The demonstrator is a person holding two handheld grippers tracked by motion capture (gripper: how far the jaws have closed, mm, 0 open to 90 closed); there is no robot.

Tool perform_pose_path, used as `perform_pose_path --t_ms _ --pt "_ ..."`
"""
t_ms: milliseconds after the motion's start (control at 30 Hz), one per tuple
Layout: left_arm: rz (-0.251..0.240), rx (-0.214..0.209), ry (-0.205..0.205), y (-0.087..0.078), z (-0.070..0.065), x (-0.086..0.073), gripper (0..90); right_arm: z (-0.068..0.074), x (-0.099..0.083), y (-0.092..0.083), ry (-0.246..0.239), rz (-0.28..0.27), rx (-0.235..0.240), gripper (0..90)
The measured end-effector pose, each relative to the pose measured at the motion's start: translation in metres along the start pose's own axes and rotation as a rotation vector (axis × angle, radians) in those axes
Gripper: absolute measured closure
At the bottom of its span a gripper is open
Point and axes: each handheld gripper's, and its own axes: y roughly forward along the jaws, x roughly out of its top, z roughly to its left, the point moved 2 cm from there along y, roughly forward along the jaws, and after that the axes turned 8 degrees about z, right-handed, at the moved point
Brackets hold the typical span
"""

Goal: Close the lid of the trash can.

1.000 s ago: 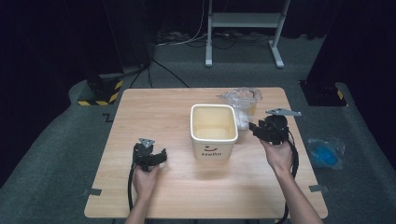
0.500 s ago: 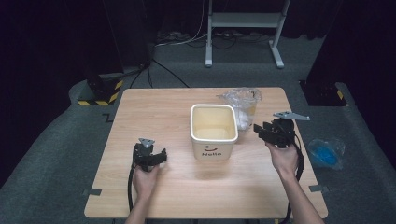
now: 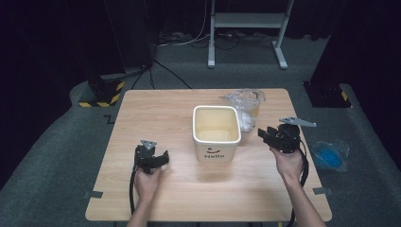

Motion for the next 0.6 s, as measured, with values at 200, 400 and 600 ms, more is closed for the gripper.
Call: perform_pose_path --t_ms 200,400,600 --pt "0.000 0.000 0.000 0.000 0.000 0.000 21.9 -0.001 -0.005 0.004 0.006 -0.003 0.010 55.2" --pt "0.000 0.000 0.000 0.000 0.000 0.000 21.9 -0.001 -0.009 0.007 0.005 -0.006 0.016 55.2" --pt "0.000 0.000 0.000 0.000 0.000 0.000 21.9 -0.003 -0.014 0.010 0.015 -0.005 0.018 55.2"
